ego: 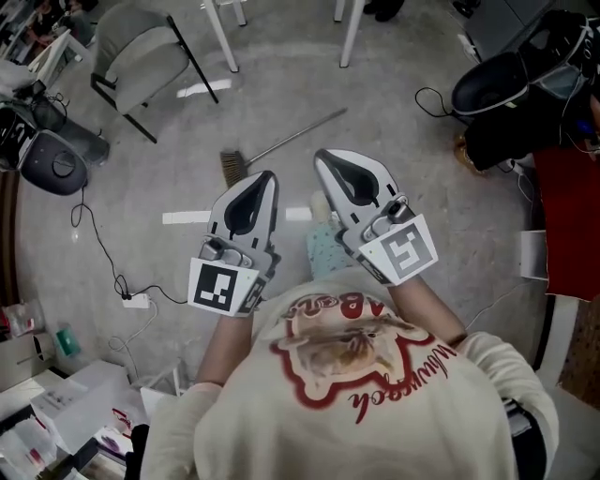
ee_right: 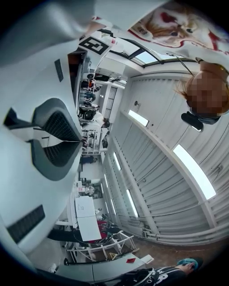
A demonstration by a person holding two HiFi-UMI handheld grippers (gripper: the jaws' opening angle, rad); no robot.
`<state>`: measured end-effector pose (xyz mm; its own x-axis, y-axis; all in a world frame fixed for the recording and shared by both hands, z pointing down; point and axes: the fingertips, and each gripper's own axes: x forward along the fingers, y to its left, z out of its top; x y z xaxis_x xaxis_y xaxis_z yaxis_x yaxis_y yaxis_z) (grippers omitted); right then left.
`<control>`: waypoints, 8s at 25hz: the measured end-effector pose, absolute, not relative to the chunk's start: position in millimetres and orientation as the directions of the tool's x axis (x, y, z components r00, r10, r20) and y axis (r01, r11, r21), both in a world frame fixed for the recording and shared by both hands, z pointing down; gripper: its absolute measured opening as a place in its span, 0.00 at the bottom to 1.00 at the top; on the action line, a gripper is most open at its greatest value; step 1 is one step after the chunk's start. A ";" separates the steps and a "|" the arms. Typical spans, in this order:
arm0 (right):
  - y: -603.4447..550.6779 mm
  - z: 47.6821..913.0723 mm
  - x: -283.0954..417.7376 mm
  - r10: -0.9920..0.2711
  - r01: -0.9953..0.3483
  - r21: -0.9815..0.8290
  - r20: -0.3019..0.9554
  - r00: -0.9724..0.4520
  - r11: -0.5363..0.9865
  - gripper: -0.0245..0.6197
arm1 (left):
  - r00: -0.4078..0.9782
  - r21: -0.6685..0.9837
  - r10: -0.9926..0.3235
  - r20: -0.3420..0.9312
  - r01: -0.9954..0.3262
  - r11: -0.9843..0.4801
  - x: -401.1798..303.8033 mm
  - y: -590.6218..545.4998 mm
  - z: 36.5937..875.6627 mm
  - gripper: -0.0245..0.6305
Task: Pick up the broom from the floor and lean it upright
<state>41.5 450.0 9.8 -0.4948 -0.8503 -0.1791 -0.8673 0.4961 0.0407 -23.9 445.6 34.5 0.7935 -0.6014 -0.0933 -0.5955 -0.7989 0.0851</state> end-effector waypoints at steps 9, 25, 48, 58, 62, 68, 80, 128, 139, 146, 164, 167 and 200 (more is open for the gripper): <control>299.4 18.2 93.8 -0.838 -0.856 0.025 -0.194 -0.511 0.516 0.08 | 0.784 0.084 -0.613 -0.096 -0.607 -0.790 35.5 296.6 35.9 0.07; 81.6 67.6 139.5 -0.824 -0.821 -0.071 -0.065 -0.563 0.567 0.08 | 0.720 0.189 -0.693 -0.021 -0.678 -0.710 83.9 95.2 81.1 0.07; -79.9 194.5 134.2 -0.909 -0.912 -0.065 0.084 -0.409 0.405 0.08 | 0.776 0.222 -0.626 0.077 -0.625 -0.748 90.8 -91.0 207.8 0.07; -106.4 408.8 158.9 -0.882 -0.922 -0.074 0.270 -0.385 0.380 0.08 | 0.681 0.242 -0.711 0.174 -0.730 -0.640 84.2 -127.4 387.7 0.07; -113.4 509.2 163.9 -0.849 -0.922 -0.074 0.367 -0.380 0.381 0.08 | 0.677 0.246 -0.705 0.211 -0.735 -0.632 85.4 -130.4 463.1 0.07; -108.1 637.8 171.8 -0.808 -0.936 -0.082 0.484 -0.337 0.342 0.08 | 0.699 0.237 -0.675 0.237 -0.716 -0.657 95.7 -128.5 558.9 0.07; -79.2 851.0 198.4 -0.651 -0.978 -0.196 0.735 -0.190 0.064 0.31 | 0.744 0.222 -0.604 0.285 -0.665 -0.714 99.7 -122.4 674.0 0.07; -135.4 703.3 187.6 -0.791 -0.711 -0.574 0.610 -0.040 -0.407 0.17 | 0.683 0.166 -0.696 0.220 -0.730 -0.663 76.5 -161.2 548.5 0.07; -143.0 556.6 110.0 -0.866 -0.900 -0.430 0.423 -0.266 0.067 0.17 | 0.583 0.158 -0.791 0.186 -0.812 -0.561 31.1 -142.4 454.3 0.07; -121.7 481.4 59.8 -0.839 -0.891 -0.321 0.341 -0.425 0.321 0.17 | 0.535 0.145 -0.832 0.148 -0.844 -0.517 1.3 -128.1 391.9 0.07; -121.8 376.6 15.2 -0.733 -0.781 -0.097 0.289 -0.616 0.617 0.17 | 0.378 0.123 -0.920 0.104 -0.923 -0.365 -39.7 -119.2 292.3 0.07; -120.7 354.4 2.4 -0.713 -0.756 -0.113 0.270 -0.647 0.644 0.17 | 0.363 0.117 -0.926 0.105 -0.929 -0.351 -45.5 -115.8 273.0 0.07; -327.5 384.7 -259.1 -0.594 -0.624 -0.013 0.287 -0.751 0.782 0.17 | 0.281 0.106 -0.951 0.131 -0.958 -0.268 -312.8 -303.7 297.8 0.07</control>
